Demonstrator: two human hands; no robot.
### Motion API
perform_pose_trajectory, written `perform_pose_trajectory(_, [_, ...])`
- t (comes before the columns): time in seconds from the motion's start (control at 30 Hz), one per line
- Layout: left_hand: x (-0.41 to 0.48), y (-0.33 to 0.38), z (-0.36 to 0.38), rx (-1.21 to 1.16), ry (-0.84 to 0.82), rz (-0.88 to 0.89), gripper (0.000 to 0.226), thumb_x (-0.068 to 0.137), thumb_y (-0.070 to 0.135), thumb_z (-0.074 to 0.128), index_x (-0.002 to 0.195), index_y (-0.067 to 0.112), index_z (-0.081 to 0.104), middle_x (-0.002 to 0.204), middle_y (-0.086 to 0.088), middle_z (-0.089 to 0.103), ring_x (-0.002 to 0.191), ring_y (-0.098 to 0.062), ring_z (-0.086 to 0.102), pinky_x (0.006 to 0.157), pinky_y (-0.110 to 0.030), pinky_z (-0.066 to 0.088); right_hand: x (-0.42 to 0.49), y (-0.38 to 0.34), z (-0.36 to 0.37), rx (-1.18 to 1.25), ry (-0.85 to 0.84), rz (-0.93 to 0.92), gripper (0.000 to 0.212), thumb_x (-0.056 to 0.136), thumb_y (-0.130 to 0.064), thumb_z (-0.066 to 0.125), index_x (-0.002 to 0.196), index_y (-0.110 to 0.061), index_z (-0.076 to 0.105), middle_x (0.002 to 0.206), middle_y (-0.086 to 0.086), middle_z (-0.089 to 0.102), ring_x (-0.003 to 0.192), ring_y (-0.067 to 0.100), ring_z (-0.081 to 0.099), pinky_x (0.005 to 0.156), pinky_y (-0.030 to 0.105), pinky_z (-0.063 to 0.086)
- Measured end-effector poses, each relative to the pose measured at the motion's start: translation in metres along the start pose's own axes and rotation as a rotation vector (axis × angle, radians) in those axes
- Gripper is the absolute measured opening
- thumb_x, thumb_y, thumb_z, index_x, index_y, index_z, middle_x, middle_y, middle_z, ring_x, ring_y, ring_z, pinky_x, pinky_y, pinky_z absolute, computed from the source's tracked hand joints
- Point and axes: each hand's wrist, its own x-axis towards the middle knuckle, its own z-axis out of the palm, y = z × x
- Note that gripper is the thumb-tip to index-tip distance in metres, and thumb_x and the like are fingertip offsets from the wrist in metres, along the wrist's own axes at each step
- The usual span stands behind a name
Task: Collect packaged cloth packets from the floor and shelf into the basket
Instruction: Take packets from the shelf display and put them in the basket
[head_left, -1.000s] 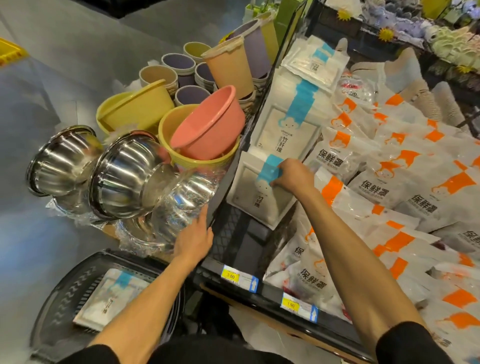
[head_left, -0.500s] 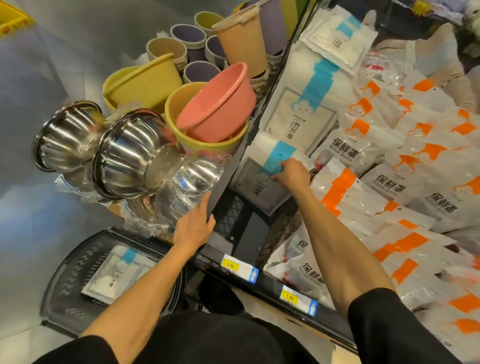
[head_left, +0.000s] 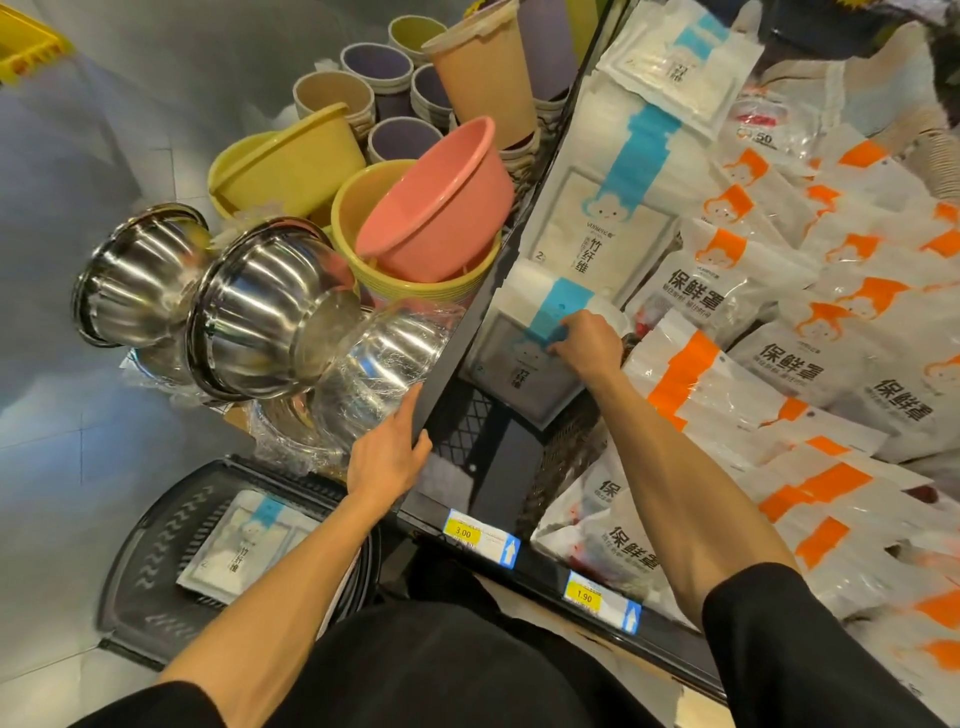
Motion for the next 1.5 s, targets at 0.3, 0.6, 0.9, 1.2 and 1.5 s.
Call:
perform_pose_trajectory(0.3, [0.000,0.000,-0.001,-0.024,-0.016,-0.010,0.071,0.102,0.035,0.050,0.158,0.032,0.007,0.089,0.001,0.065,0.062,-0.018,0.054,0.055,-0.034,0.042,0.001,0.003,0.003,0.000,0.006,-0.015,0.029,0.083,-0.021,0.078,0.109,-0.009,0.072,0.111,0.014,0.069,0.102,0.031,0.065,0.081,0.046,0.057])
perform_pose_trajectory(0.6, [-0.001,0.003,0.001,0.077,-0.043,-0.021,0.071,0.104,0.034,0.043,0.160,0.029,0.000,0.104,-0.005,0.064,0.065,-0.021,0.056,0.055,-0.035,0.040,-0.004,-0.009,-0.013,-0.008,0.022,-0.094,0.044,0.088,-0.011,0.062,0.131,-0.013,0.056,0.116,0.013,0.066,0.102,0.030,0.063,0.080,0.044,0.056])
perform_pose_trajectory(0.9, [0.007,-0.006,-0.005,-0.066,-0.122,0.128,0.067,0.105,0.037,0.044,0.160,0.021,0.010,0.129,-0.011,0.061,0.103,-0.031,0.066,0.075,-0.042,0.052,-0.030,-0.024,-0.031,-0.156,0.019,-0.137,0.050,0.091,-0.020,0.059,0.139,-0.013,0.048,0.132,0.016,0.052,0.119,0.034,0.049,0.096,0.047,0.046])
perform_pose_trajectory(1.2, [0.017,0.029,-0.097,0.245,0.096,0.325,0.055,0.097,0.034,0.052,0.149,0.023,0.037,0.137,-0.009,0.056,0.128,-0.034,0.048,0.103,-0.052,0.039,-0.091,-0.051,-0.031,-0.246,0.026,-0.148,0.054,0.094,-0.040,0.057,0.141,-0.016,0.044,0.134,0.016,0.049,0.118,0.036,0.050,0.093,0.049,0.045])
perform_pose_trajectory(1.5, [-0.019,0.036,-0.146,0.462,0.103,0.468,0.044,0.092,0.033,0.053,0.131,0.014,0.053,0.129,-0.012,0.056,0.125,-0.033,0.045,0.098,-0.051,0.040,-0.172,-0.070,-0.039,-0.270,0.010,-0.113,0.066,0.090,-0.042,0.063,0.146,-0.017,0.040,0.145,0.015,0.042,0.130,0.036,0.043,0.104,0.047,0.039])
